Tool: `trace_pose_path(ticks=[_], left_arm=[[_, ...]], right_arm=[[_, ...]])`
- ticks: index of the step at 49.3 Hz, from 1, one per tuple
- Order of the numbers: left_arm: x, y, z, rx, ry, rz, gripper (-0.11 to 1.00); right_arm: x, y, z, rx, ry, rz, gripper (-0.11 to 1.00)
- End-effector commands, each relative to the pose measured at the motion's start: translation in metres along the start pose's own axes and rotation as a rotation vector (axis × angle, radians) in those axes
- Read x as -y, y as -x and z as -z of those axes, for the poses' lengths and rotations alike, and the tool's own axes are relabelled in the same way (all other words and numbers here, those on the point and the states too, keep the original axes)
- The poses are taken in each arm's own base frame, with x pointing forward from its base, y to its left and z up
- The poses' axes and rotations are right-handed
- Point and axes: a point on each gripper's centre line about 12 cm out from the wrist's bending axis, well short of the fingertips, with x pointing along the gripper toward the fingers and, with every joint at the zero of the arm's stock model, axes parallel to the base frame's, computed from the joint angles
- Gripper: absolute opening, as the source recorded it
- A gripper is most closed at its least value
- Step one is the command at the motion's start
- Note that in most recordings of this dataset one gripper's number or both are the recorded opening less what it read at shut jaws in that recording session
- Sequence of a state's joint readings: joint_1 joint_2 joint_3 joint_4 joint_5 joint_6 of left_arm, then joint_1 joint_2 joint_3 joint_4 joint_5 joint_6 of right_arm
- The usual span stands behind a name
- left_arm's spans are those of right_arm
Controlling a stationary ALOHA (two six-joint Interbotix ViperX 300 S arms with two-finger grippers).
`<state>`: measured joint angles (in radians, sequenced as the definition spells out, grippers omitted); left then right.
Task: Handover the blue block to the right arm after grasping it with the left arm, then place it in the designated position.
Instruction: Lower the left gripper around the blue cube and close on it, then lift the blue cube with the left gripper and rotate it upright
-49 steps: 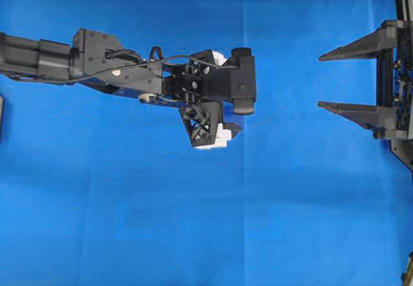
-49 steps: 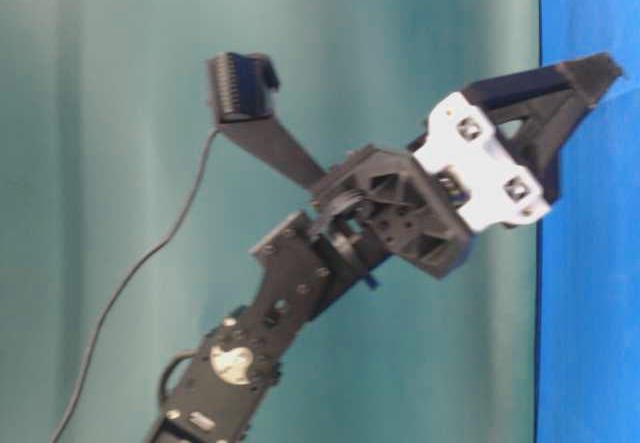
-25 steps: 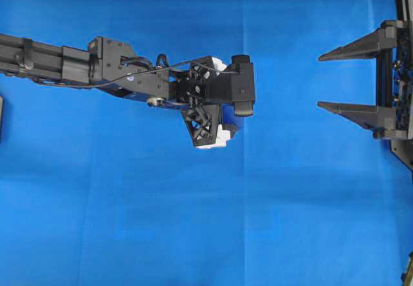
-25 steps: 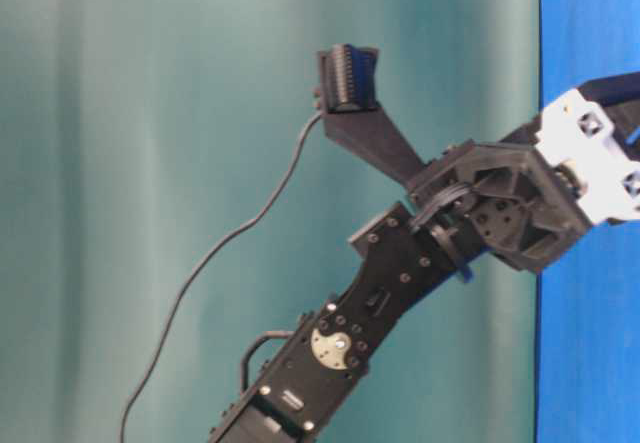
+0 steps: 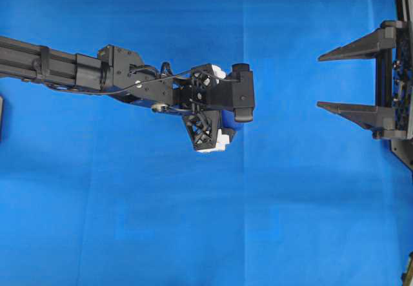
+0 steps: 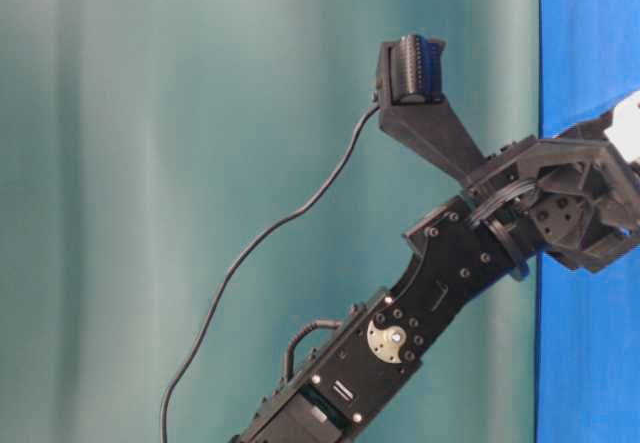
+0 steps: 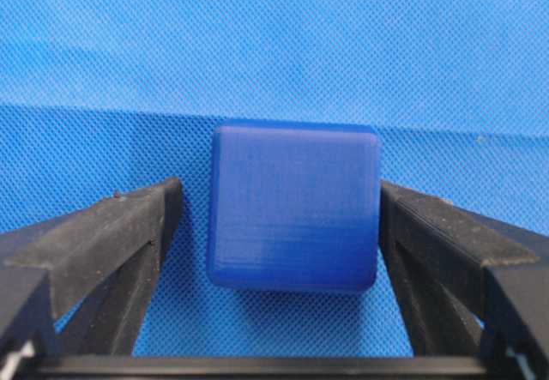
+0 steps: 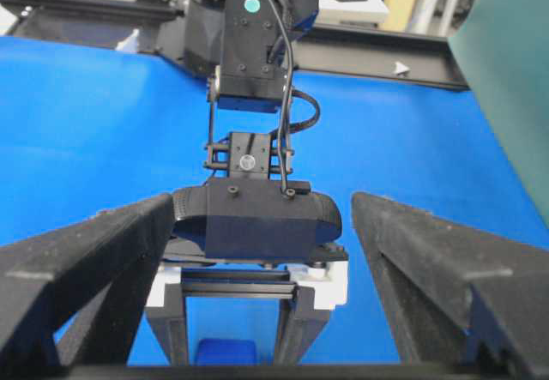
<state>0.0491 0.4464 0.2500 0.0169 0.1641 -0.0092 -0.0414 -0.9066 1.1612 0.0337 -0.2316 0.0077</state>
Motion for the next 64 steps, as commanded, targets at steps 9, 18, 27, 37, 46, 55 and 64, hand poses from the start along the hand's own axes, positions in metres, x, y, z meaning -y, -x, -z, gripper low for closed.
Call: trace_pose_path(ticks=[9, 18, 27, 37, 46, 55, 64], left_arm=[[0.003, 0.007, -0.014, 0.043, -0.018, 0.003, 0.91], [0.004, 0.007, -0.016, 0.048, -0.022, 0.005, 0.62], [0.005, 0.008, -0.015, 0.042, -0.028, 0.006, 0.49], [0.006, 0.009, -0.015, 0.039, -0.026, 0.007, 0.49], [0.007, 0.012, -0.019, 0.049, -0.025, 0.008, 0.49], [0.007, 0.015, -0.02, 0.035, -0.027, 0.009, 0.49], [0.007, 0.033, -0.03, 0.039, -0.026, 0.008, 0.49]], right_arm=[[0.0, -0.002, -0.009, 0.022, -0.005, 0.001, 0.98], [0.0, -0.003, -0.008, 0.02, -0.006, 0.002, 0.98], [0.0, -0.004, -0.007, 0.012, -0.006, 0.002, 0.98], [0.0, -0.004, -0.007, 0.012, -0.006, 0.002, 0.98], [0.0, -0.004, -0.007, 0.012, -0.006, 0.002, 0.98], [0.0, -0.004, -0.006, 0.011, -0.006, 0.002, 0.98], [0.0, -0.004, -0.007, 0.012, -0.006, 0.002, 0.98]])
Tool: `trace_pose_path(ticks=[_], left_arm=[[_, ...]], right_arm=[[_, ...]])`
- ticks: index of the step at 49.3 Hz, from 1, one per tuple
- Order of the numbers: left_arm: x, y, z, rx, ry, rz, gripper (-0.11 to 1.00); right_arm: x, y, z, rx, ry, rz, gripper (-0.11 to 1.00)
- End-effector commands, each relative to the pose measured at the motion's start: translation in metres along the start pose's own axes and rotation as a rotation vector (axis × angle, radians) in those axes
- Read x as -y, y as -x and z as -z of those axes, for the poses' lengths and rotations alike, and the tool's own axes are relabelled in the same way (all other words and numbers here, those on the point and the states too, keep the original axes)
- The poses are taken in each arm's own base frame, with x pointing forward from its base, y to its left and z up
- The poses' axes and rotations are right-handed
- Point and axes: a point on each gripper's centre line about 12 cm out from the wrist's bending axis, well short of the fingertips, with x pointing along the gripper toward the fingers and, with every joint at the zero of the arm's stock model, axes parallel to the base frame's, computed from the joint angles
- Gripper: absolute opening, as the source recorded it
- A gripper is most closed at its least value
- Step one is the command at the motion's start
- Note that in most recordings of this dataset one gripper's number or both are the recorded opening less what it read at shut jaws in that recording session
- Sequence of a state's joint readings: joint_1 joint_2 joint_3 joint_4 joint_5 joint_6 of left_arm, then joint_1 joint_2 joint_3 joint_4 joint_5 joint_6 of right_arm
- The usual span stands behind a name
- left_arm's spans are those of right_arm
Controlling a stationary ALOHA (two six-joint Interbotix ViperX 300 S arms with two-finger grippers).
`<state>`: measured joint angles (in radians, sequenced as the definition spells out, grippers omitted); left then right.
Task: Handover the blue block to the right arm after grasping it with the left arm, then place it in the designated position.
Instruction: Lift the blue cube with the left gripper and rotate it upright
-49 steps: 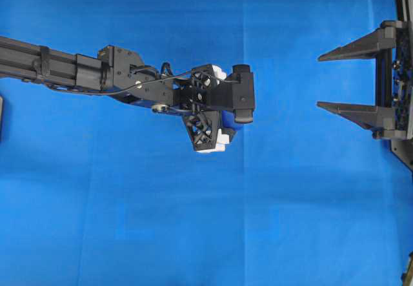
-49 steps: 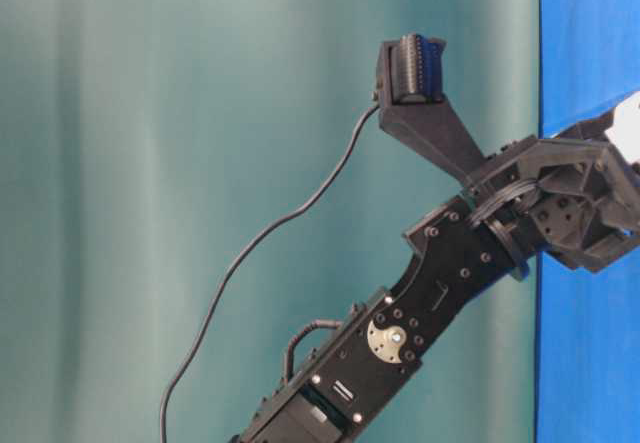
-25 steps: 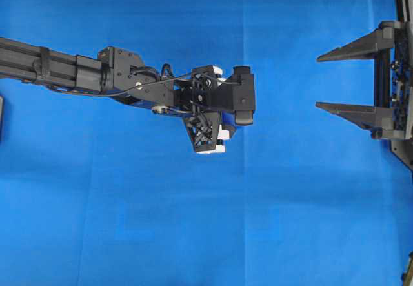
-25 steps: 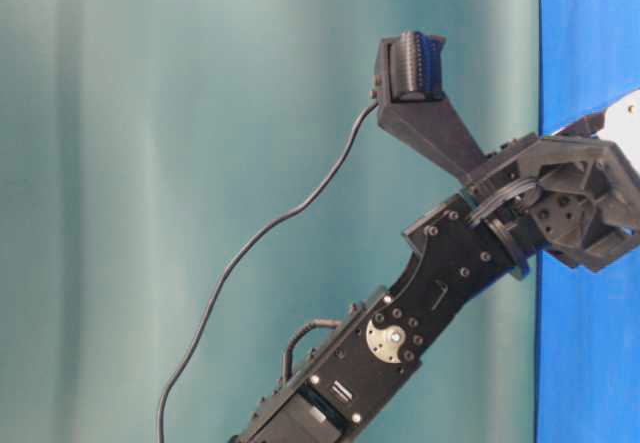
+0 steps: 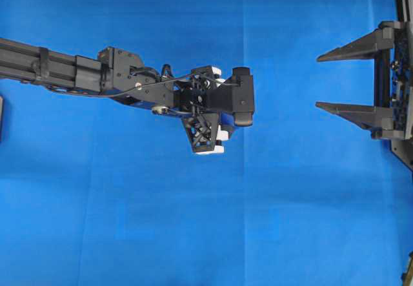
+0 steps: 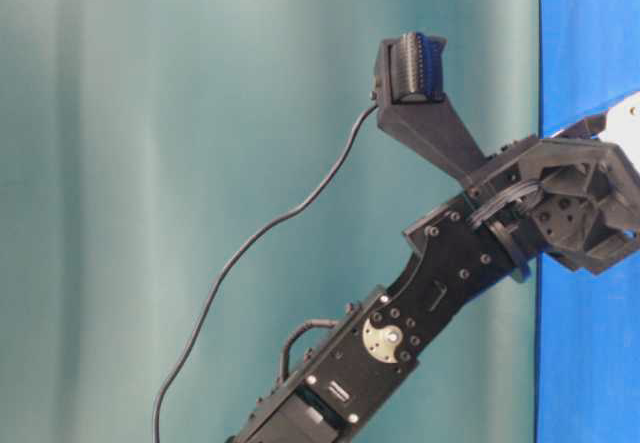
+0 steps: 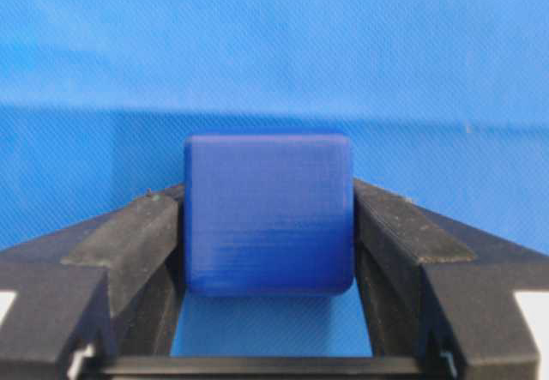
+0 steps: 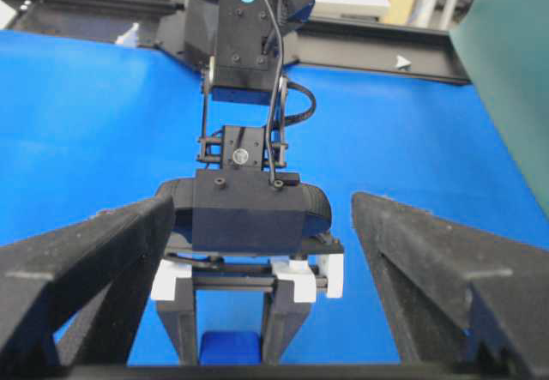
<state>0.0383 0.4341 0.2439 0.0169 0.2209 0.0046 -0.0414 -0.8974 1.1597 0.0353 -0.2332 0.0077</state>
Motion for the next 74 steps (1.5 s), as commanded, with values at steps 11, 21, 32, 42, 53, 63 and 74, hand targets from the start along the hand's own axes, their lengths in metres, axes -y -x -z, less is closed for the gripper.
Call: trace_pose_path(ticks=[11, 21, 32, 42, 53, 63, 74], left_arm=[[0.0, 0.08, -0.057, 0.127, -0.004, -0.002, 0.49], [0.0, 0.129, -0.08, 0.186, -0.004, -0.004, 0.49], [-0.001, 0.165, -0.1, 0.225, -0.009, -0.008, 0.49], [-0.002, 0.182, -0.112, 0.219, -0.014, -0.012, 0.49], [-0.002, 0.186, -0.113, 0.222, -0.025, -0.015, 0.49], [-0.002, 0.187, -0.113, 0.222, -0.025, -0.015, 0.49], [-0.002, 0.187, -0.113, 0.222, -0.025, -0.015, 0.49]], right_arm=[[0.0, -0.002, -0.008, 0.018, -0.005, 0.002, 0.98], [0.0, -0.002, -0.008, 0.018, -0.005, 0.002, 0.98], [0.0, -0.002, -0.008, 0.018, -0.005, 0.002, 0.98], [0.0, -0.002, -0.008, 0.018, -0.005, 0.002, 0.98], [0.0, -0.002, -0.008, 0.019, -0.005, 0.003, 0.98], [0.0, -0.002, -0.008, 0.018, -0.005, 0.002, 0.98], [0.0, -0.002, -0.007, 0.017, -0.005, 0.002, 0.98]])
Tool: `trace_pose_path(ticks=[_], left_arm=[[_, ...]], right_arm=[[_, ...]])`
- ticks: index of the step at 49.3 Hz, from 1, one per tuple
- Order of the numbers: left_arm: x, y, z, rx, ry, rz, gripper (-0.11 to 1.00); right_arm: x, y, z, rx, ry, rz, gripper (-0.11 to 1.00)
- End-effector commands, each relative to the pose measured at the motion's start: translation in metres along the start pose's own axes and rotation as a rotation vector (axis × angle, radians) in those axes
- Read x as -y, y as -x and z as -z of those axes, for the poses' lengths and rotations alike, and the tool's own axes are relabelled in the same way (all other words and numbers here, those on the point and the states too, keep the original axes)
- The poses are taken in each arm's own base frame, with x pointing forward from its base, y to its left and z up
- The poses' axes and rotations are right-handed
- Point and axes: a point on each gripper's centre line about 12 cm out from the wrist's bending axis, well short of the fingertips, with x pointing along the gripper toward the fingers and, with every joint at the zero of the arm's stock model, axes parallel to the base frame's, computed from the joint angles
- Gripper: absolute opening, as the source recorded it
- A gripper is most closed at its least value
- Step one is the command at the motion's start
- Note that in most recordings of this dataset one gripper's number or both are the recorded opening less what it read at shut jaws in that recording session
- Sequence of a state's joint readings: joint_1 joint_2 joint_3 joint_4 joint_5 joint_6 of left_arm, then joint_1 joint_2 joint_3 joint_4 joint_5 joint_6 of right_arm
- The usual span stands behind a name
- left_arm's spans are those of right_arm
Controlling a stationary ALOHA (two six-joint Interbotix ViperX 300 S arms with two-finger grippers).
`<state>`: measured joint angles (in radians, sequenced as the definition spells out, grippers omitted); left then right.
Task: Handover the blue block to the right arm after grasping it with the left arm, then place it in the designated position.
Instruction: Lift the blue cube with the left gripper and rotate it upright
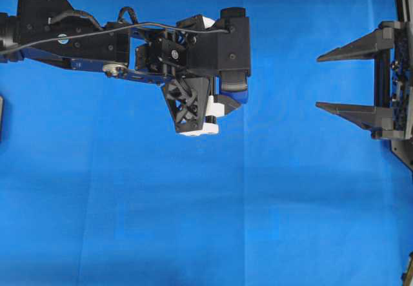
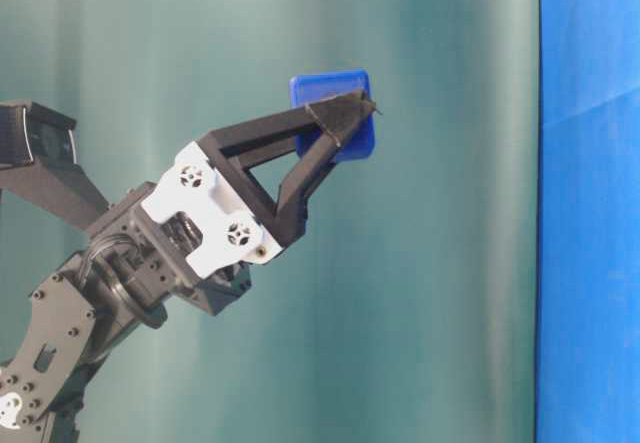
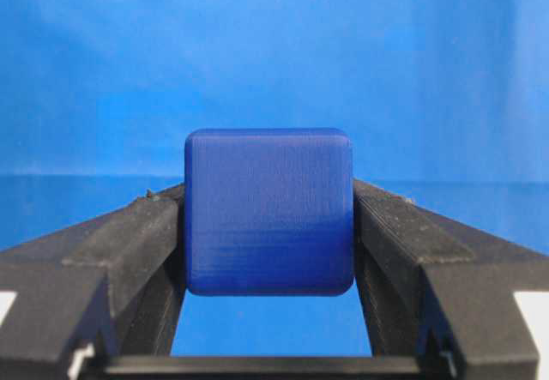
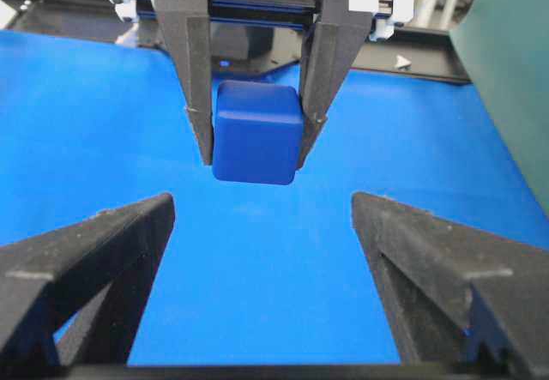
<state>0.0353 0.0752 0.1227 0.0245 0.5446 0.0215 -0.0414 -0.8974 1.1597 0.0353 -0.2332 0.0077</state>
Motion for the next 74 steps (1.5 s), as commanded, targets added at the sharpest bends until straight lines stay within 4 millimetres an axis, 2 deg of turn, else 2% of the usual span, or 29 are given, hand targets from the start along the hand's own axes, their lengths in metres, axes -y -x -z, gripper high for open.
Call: trace_pose_path(ticks=[1, 61, 74], left_arm=[[0.0, 0.02, -0.017, 0.063, -0.003, -0.003, 0.49], [-0.001, 0.02, -0.015, 0.06, 0.003, -0.004, 0.49], [0.0, 0.028, -0.005, 0.16, 0.01, -0.003, 0.49]], right_arm=[[0.0, -0.002, -0.008, 0.018, -0.005, 0.002, 0.98], [0.0, -0.002, -0.007, 0.014, -0.005, 0.002, 0.98], [0.0, -0.003, -0.008, 0.015, -0.003, 0.002, 0.98]])
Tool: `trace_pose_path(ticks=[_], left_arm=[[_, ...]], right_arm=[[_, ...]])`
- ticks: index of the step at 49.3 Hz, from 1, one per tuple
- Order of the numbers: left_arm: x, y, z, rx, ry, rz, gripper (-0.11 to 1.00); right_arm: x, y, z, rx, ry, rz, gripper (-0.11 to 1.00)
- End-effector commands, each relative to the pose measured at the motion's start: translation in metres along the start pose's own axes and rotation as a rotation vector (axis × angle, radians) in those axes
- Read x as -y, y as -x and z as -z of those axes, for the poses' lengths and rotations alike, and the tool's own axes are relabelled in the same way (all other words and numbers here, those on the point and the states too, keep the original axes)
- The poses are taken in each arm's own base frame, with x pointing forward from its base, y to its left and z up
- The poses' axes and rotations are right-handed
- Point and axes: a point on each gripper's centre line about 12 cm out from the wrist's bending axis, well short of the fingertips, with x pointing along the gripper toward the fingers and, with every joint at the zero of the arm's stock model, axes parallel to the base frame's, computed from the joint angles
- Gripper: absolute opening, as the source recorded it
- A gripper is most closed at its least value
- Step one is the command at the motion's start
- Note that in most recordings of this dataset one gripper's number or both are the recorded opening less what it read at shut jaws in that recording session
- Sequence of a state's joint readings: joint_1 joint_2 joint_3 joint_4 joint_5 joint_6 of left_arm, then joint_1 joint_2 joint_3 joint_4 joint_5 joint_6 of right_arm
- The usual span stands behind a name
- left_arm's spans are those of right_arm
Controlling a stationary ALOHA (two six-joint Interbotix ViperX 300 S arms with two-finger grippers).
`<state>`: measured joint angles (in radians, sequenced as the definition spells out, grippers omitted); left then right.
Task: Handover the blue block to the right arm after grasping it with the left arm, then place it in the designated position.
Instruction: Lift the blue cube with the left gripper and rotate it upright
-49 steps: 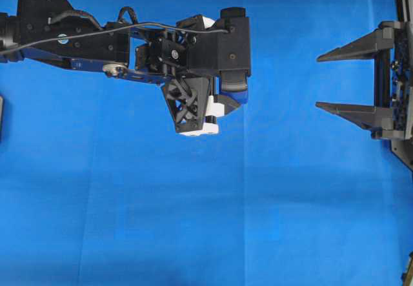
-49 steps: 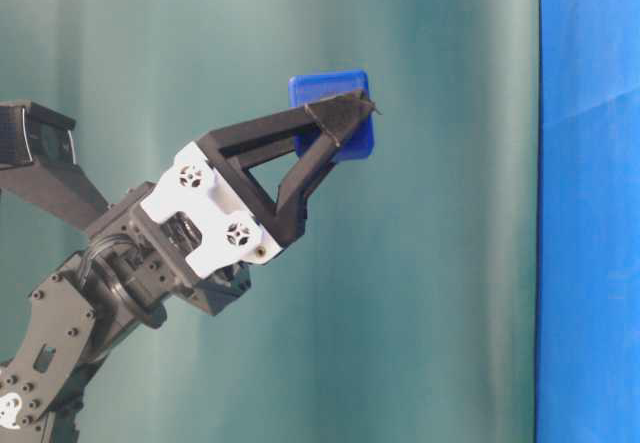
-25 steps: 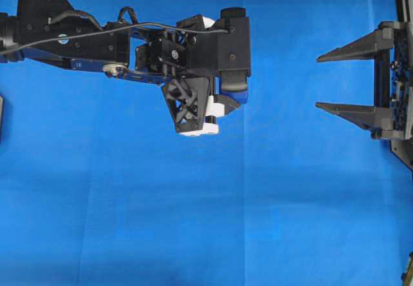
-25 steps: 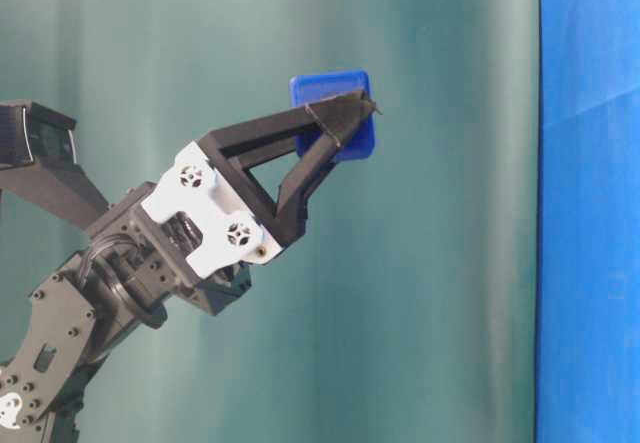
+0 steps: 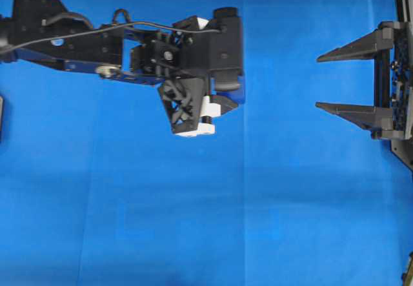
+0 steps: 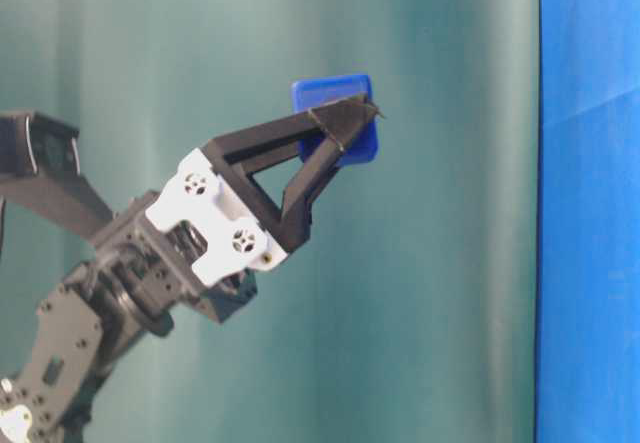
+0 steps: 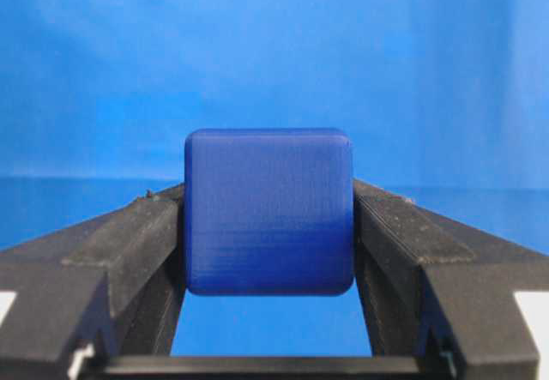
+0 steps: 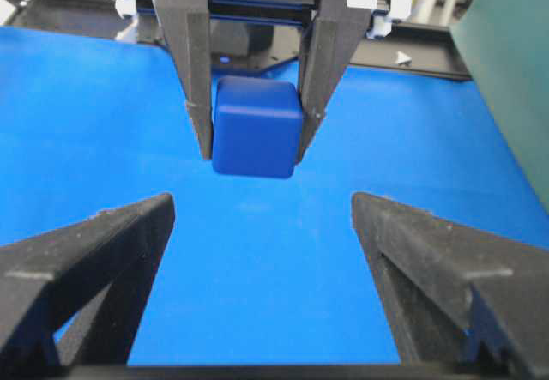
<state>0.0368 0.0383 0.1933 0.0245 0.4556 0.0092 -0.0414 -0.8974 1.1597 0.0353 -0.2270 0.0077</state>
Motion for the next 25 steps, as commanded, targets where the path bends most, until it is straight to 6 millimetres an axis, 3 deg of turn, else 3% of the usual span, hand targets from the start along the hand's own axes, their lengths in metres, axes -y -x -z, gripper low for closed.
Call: trace_pose_path(ticks=[1, 25], left_arm=[[0.001, 0.024, -0.013, 0.117, -0.001, 0.0, 0.49], [0.006, 0.067, 0.022, 0.447, 0.019, 0.013, 0.49]], right_arm=[[0.0, -0.002, -0.009, 0.02, -0.003, 0.001, 0.98], [0.0, -0.003, -0.012, 0.031, -0.002, 0.001, 0.98]])
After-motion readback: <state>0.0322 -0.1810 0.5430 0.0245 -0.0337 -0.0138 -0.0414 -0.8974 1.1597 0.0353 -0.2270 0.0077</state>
